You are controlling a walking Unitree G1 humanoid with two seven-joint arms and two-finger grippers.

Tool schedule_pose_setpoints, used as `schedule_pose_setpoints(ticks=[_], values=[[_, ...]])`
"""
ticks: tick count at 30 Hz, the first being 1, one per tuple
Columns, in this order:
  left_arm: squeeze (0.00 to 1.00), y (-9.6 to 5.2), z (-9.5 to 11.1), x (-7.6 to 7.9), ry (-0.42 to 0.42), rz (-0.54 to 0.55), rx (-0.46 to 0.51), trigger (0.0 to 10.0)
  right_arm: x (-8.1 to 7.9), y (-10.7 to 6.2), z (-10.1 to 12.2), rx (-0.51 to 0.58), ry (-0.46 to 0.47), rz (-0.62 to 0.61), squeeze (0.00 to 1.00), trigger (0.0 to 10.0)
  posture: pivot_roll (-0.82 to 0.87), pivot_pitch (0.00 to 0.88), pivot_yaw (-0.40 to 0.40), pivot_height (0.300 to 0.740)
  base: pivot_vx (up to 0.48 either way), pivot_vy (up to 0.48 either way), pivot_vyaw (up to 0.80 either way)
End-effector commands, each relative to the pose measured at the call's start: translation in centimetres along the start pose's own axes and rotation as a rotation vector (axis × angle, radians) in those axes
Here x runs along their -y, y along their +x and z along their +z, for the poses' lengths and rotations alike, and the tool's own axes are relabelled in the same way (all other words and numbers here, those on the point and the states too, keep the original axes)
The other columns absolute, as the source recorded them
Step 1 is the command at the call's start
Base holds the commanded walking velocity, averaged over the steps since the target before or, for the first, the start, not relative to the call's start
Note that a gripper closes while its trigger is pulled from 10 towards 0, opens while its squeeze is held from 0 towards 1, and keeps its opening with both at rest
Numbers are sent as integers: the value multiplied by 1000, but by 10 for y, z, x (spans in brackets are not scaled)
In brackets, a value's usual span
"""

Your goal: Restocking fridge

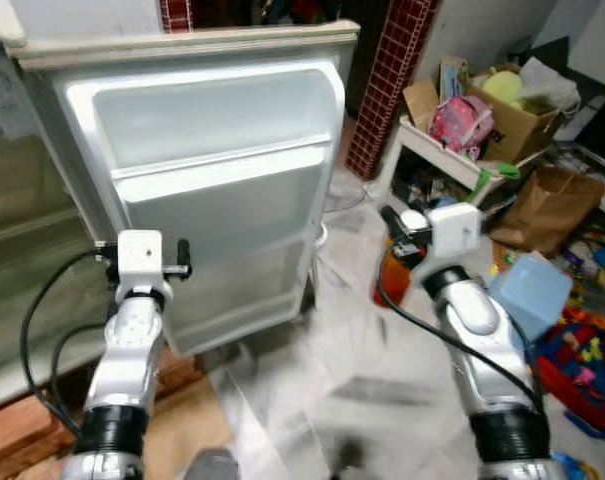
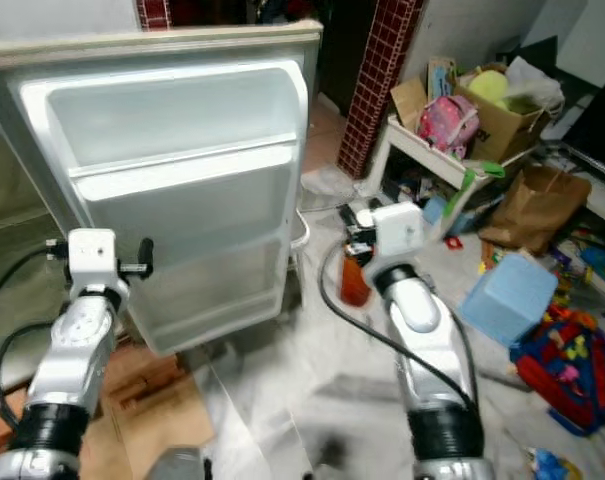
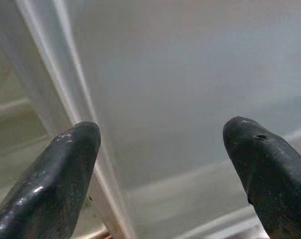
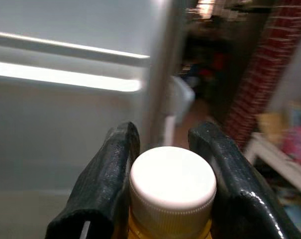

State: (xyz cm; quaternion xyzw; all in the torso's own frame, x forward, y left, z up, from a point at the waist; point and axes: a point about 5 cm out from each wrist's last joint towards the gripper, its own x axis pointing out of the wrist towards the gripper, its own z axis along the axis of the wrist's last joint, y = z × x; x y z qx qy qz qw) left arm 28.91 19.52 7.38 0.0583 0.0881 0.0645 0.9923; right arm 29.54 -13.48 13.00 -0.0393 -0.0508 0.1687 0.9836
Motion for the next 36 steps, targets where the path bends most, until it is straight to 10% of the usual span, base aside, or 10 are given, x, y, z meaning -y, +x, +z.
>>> schedule_pose_setpoints(ticks=[1,12,36], values=[[0,-2,7,0,-10,0,35,10000,8,-1,6,19,-18,-13,0,10000,77,0,-68,740,0,0,0],[0,-28,8,-11,22,-52,101,10000,-7,-4,4,22,46,97,0,10000,100,0,-75,740,0,0,0],[0,-19,13,-17,139,-49,116,10000,-13,-2,3,59,94,23,0,10000,112,0,-46,740,0,0,761]])
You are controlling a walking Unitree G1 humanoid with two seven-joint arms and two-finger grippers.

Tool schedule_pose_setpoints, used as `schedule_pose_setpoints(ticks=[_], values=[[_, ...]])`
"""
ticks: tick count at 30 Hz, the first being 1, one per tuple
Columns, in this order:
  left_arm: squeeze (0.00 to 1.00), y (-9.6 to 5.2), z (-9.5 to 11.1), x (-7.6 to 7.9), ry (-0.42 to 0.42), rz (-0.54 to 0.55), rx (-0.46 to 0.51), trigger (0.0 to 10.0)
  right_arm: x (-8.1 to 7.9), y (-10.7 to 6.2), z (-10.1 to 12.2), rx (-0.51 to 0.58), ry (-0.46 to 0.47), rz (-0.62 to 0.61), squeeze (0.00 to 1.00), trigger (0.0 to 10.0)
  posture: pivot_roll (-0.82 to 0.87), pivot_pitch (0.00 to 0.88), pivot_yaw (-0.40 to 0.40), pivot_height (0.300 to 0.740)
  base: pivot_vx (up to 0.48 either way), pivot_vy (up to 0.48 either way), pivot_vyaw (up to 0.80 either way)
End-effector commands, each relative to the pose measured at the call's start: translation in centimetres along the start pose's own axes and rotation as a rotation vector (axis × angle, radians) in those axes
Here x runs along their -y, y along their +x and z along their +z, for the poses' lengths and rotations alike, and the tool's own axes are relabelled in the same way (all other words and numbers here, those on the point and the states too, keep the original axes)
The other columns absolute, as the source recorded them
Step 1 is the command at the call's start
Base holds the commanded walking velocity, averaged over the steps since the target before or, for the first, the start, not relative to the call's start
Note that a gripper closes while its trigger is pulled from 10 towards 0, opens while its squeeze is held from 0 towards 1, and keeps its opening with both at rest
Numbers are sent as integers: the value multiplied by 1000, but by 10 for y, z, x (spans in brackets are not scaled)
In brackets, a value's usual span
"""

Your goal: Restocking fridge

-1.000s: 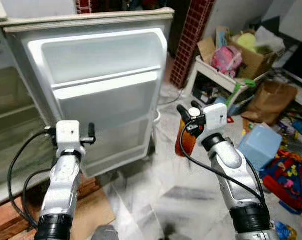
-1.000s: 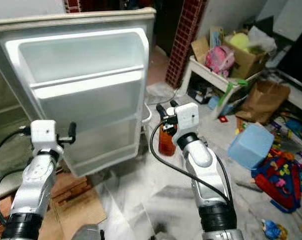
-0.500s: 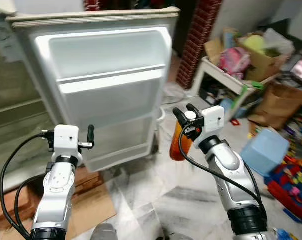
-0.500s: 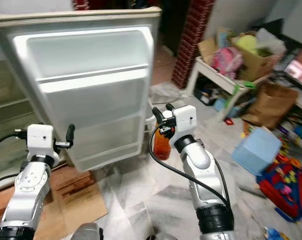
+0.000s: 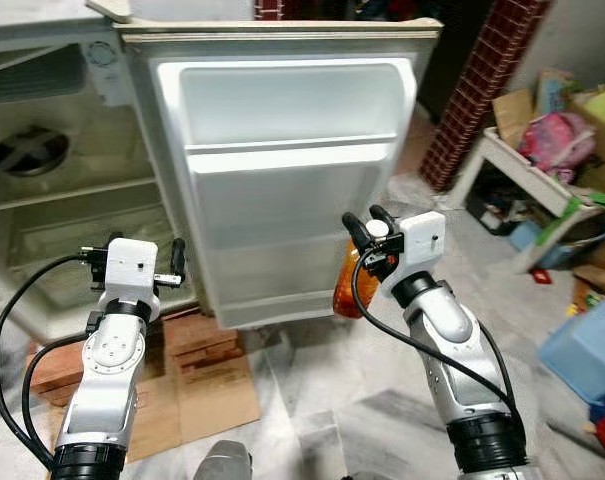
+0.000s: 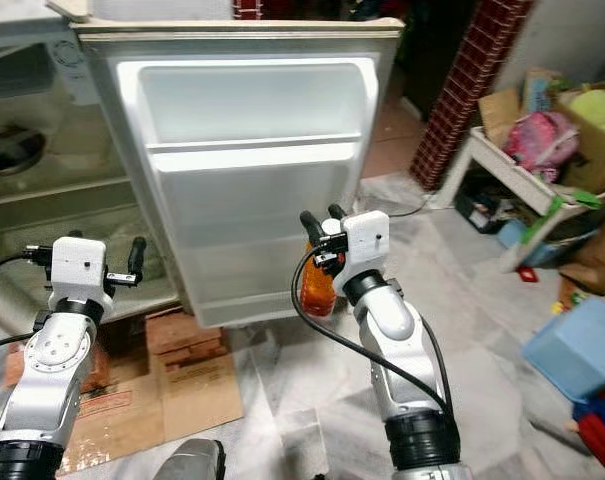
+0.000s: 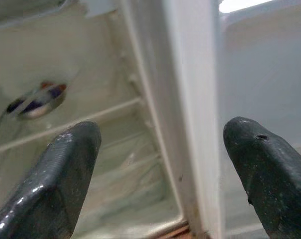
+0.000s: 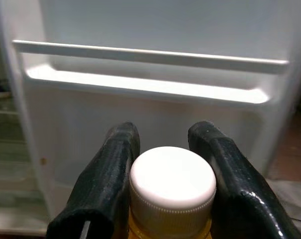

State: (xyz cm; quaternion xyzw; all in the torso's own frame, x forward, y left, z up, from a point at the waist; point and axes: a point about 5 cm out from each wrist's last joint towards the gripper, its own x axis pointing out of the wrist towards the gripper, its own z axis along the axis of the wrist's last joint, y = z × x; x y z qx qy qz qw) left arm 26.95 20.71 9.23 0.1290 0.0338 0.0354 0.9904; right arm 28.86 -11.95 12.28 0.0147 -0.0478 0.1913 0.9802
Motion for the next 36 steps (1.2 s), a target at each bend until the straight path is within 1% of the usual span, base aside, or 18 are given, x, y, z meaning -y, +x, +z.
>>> schedule_pose_setpoints(ticks=[1,7,8,15,19,24,32,36], values=[[0,2,0,0,-5,-18,3,10000,3,0,8,47,-18,-16,0,10000,108,0,-41,740,0,0,794],[0,3,4,10,-37,-81,17,10000,2,4,14,72,-26,-17,0,10000,105,0,-38,740,0,0,791],[0,2,3,13,-46,-94,17,10000,3,4,14,76,-26,-17,0,10000,105,0,-40,740,0,0,0],[0,1,0,17,-61,-92,7,10000,5,4,16,89,-14,-37,0,10000,106,0,-46,740,0,0,0],[0,1,0,18,-83,-85,6,10000,2,5,17,98,-12,-31,0,10000,106,0,-47,740,0,0,0],[0,2,-2,21,-71,-76,-19,10000,-5,8,20,114,-8,-1,0,10000,101,0,-43,740,0,0,0],[0,3,-2,21,-86,-63,-12,10000,-7,10,23,125,-9,20,0,10000,98,0,-45,740,0,0,0],[0,3,-2,21,-85,-57,-15,10000,-9,10,24,133,-28,44,0,10000,98,0,-45,740,129,0,0]])
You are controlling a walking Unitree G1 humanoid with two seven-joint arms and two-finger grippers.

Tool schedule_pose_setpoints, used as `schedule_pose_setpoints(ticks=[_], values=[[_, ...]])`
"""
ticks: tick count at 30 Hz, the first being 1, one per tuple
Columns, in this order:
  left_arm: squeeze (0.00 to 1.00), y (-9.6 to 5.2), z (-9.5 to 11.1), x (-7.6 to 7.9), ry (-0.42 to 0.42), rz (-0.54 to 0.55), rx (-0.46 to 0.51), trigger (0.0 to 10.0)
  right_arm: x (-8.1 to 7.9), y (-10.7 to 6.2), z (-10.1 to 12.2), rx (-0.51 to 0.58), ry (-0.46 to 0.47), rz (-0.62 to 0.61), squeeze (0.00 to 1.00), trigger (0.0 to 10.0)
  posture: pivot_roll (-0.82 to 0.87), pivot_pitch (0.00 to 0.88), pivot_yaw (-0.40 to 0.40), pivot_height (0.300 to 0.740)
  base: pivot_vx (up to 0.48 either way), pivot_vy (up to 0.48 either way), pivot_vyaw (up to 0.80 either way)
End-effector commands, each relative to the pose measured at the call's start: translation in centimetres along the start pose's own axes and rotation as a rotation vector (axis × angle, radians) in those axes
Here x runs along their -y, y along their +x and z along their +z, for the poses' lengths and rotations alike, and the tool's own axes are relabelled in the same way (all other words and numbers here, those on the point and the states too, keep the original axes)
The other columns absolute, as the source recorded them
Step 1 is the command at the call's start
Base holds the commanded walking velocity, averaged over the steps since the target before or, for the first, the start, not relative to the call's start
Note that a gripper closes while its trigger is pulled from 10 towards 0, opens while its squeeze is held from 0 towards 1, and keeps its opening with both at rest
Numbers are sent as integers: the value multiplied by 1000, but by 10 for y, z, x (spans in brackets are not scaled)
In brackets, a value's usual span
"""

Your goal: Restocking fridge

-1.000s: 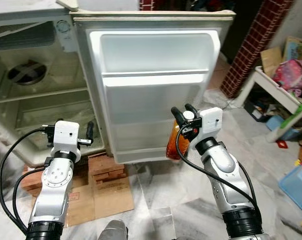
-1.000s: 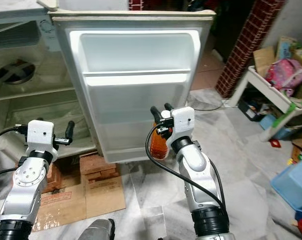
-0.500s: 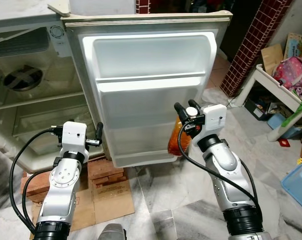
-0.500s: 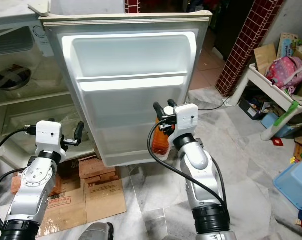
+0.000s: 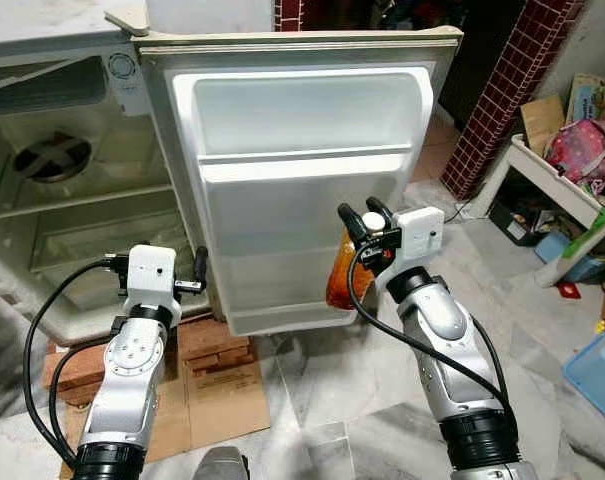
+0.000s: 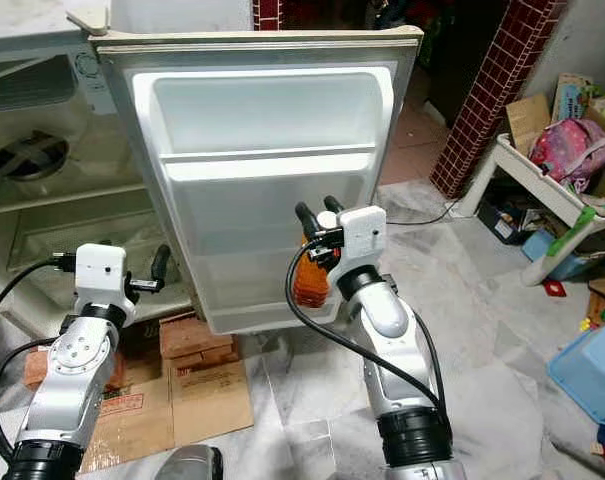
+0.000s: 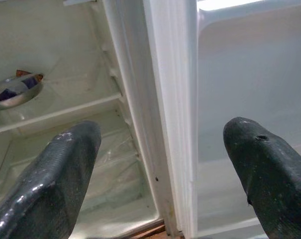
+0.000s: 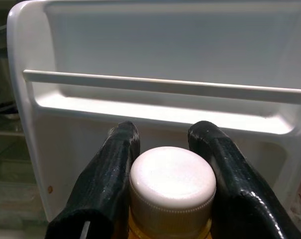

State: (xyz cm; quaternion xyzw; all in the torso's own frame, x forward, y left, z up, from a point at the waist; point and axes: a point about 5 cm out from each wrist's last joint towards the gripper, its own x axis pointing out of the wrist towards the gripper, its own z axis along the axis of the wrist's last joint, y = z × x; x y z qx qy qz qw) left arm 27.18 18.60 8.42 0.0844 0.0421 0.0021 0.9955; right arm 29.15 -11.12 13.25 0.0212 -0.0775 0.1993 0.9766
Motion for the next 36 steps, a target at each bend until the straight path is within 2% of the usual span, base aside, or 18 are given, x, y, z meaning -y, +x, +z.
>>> schedule_pose_setpoints(ticks=[1,4,14,22,27,31,33,36], values=[[0,2,0,-2,-1,15,-3,10000,-4,4,15,76,-40,39,0,10000,98,0,-45,740,270,0,0],[0,3,0,-1,-2,14,-3,10000,-7,4,17,83,-63,69,0,10000,98,0,-45,740,281,0,515],[0,3,-1,-1,-4,19,-7,10000,-5,4,18,93,-57,75,0,10000,95,0,-49,740,292,0,636],[0,3,-1,3,-8,-6,-1,10000,1,2,18,93,-69,42,0,10000,96,0,-54,740,195,0,0],[0,1,-4,3,1,-1,-27,10000,8,-14,12,52,-62,4,0,10000,96,0,-63,740,0,0,0],[0,-7,-2,5,36,-67,20,10000,14,-29,-1,-64,25,-85,0,10000,96,0,-66,740,0,0,0],[0,-19,-4,9,-9,-114,9,10000,12,-42,-5,-90,-21,-69,0,10000,91,0,-64,740,0,0,0],[0,-26,-2,12,1,-154,27,10000,16,-48,-8,-106,-21,-107,0,10000,94,0,-64,740,0,0,0]])
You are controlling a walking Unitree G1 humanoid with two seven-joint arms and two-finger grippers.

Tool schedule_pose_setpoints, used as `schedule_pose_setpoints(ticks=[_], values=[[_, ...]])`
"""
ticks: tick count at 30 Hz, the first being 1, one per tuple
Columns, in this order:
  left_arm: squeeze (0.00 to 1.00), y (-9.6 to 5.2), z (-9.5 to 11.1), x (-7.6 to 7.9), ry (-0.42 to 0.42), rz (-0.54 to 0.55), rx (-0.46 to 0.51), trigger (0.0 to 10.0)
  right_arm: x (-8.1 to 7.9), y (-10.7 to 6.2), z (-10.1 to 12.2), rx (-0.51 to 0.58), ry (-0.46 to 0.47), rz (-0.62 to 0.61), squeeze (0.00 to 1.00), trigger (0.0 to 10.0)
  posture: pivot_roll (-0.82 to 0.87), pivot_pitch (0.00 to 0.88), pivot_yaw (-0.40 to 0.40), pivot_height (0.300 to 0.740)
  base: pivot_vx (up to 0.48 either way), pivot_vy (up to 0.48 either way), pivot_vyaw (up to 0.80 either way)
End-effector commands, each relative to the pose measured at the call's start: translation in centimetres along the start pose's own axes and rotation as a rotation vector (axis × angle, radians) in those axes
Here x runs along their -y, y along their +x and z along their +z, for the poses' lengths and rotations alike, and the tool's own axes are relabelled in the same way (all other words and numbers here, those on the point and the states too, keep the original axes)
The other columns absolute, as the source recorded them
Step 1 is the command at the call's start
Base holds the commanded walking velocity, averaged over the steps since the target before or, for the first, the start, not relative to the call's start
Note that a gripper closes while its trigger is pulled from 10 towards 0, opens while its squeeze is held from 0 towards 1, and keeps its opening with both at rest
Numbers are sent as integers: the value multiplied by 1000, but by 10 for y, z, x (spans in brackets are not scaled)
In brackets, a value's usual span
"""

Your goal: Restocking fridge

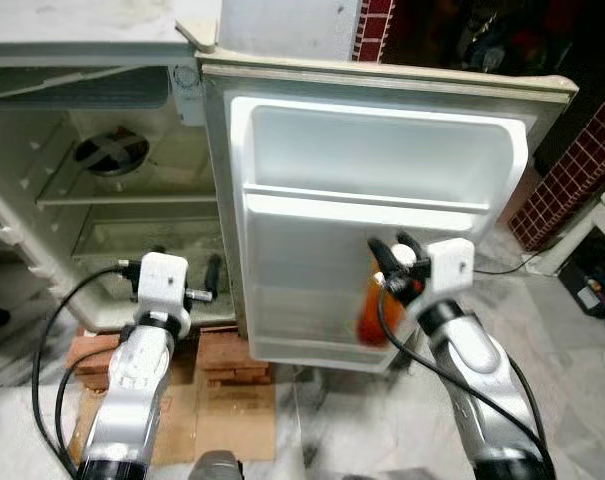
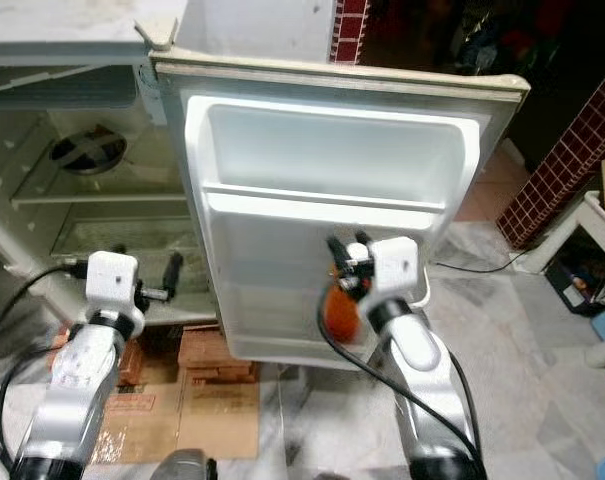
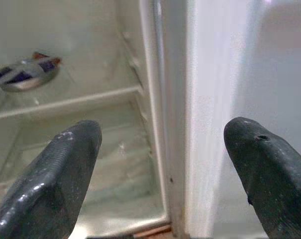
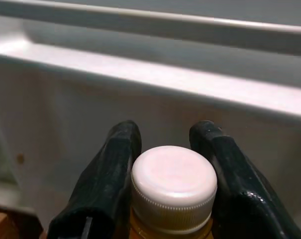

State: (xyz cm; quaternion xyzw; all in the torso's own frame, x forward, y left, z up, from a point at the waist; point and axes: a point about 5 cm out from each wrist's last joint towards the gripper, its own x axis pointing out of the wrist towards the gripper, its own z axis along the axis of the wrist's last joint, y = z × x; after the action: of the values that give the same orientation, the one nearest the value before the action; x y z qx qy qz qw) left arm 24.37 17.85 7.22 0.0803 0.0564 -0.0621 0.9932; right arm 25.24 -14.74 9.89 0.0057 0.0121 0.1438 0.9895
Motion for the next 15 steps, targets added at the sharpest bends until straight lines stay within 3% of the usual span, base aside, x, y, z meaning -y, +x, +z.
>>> schedule_pose_setpoints(ticks=[1,8,15], values=[[0,-2,12,4,17,-34,55,10000,0,1,17,71,-3,-23,0,10000,97,0,-62,740,0,0,0],[0,-4,12,2,23,-39,45,10000,-1,-2,18,54,17,-38,0,10000,96,0,-56,740,0,0,0],[0,-8,12,2,23,-48,35,10000,-4,-3,17,48,37,-38,0,10000,97,0,-50,701,0,0,0]])
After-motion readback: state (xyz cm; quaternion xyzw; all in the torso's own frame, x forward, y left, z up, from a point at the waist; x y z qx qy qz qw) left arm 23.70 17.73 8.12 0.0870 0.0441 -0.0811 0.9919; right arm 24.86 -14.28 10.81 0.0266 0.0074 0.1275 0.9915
